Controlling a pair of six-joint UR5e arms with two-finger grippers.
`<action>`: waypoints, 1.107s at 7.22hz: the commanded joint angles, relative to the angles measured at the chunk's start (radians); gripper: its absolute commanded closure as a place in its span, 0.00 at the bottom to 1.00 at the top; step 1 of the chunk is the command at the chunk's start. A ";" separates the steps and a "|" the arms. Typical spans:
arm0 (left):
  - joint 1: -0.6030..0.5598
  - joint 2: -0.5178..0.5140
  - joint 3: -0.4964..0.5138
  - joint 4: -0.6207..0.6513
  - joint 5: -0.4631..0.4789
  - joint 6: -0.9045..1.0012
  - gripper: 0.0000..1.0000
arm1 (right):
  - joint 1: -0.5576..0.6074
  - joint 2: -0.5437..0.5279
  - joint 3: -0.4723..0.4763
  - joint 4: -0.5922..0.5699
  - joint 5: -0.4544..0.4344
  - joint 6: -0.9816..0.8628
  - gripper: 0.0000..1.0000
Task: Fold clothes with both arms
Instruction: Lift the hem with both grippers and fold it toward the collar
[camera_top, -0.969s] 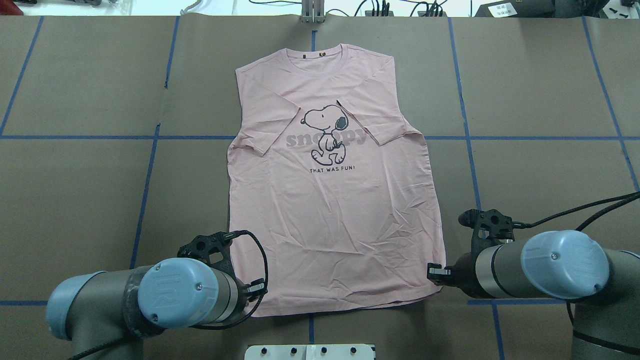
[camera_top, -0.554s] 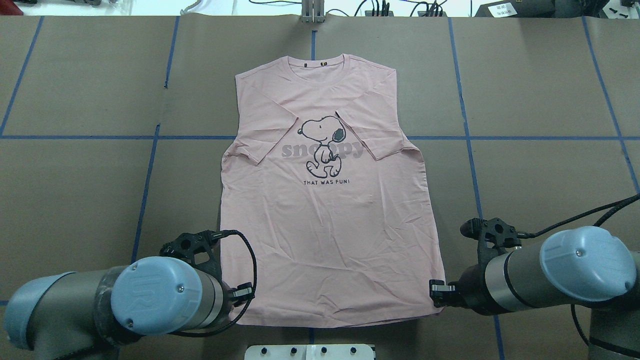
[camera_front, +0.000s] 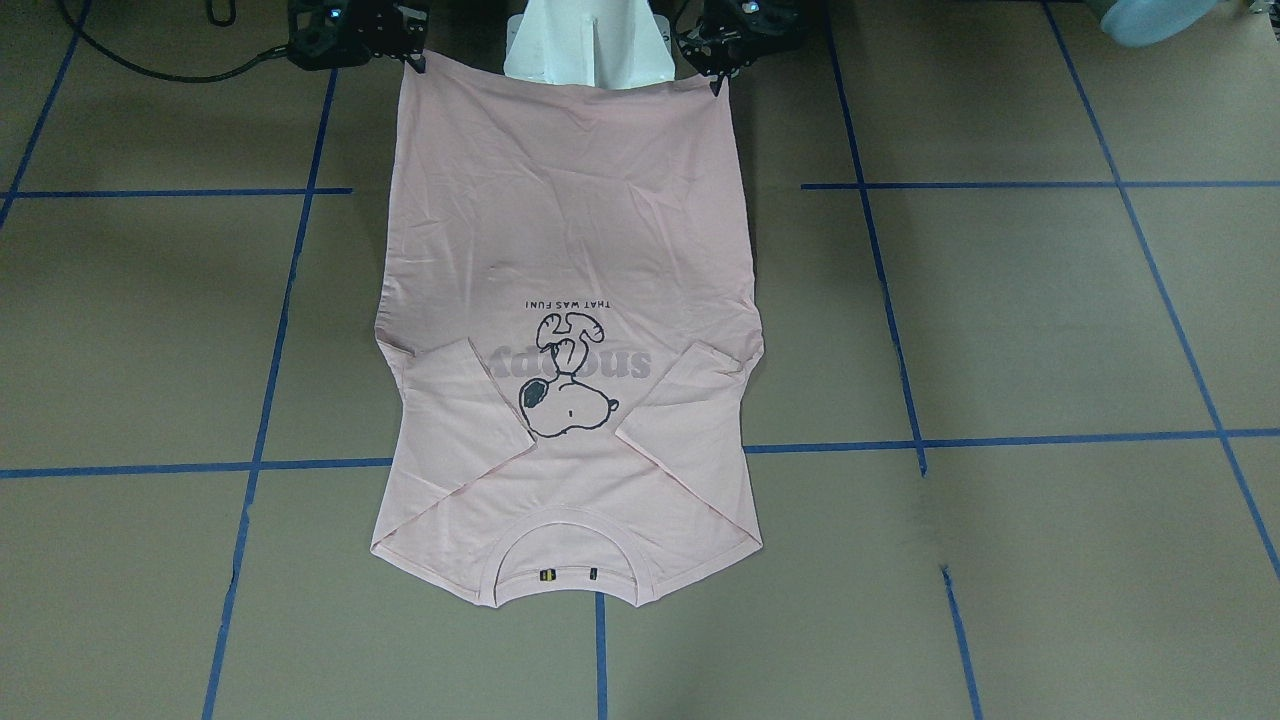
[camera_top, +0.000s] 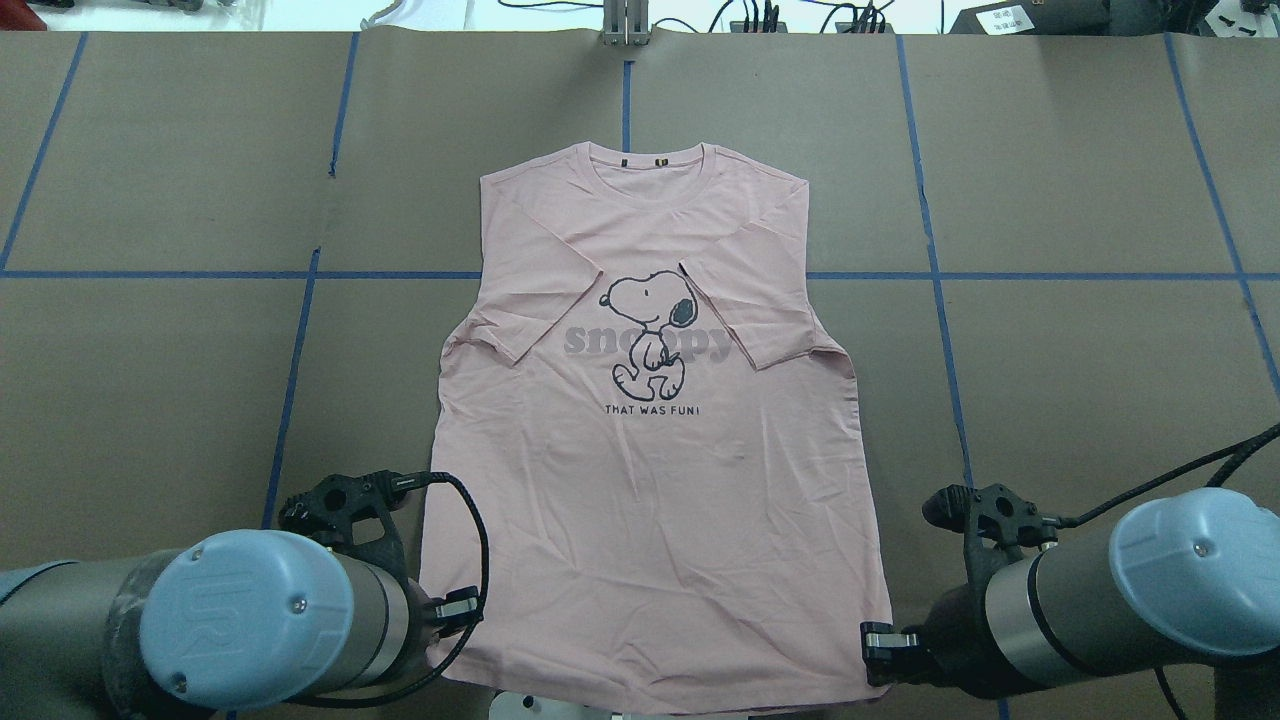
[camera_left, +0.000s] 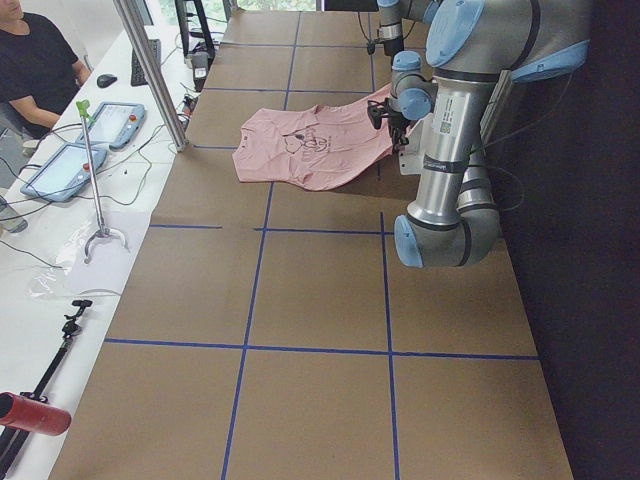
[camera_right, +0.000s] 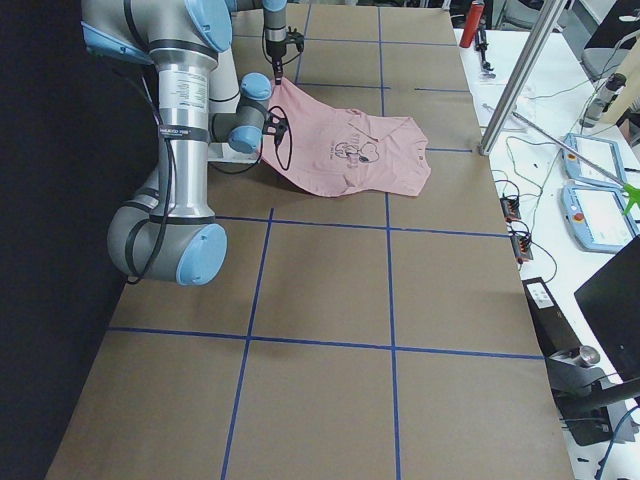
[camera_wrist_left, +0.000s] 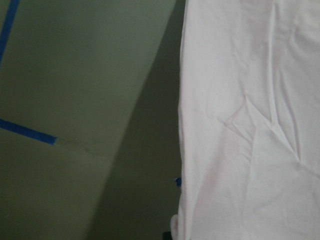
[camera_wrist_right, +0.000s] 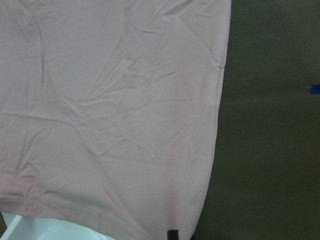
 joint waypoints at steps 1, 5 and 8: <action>0.003 -0.007 0.002 -0.003 -0.001 0.011 1.00 | 0.051 0.008 -0.011 0.000 -0.009 -0.001 1.00; -0.254 -0.017 0.099 -0.039 0.001 0.220 1.00 | 0.360 0.193 -0.195 0.011 0.006 -0.111 1.00; -0.415 -0.066 0.339 -0.331 -0.031 0.225 1.00 | 0.513 0.415 -0.414 0.008 -0.005 -0.136 1.00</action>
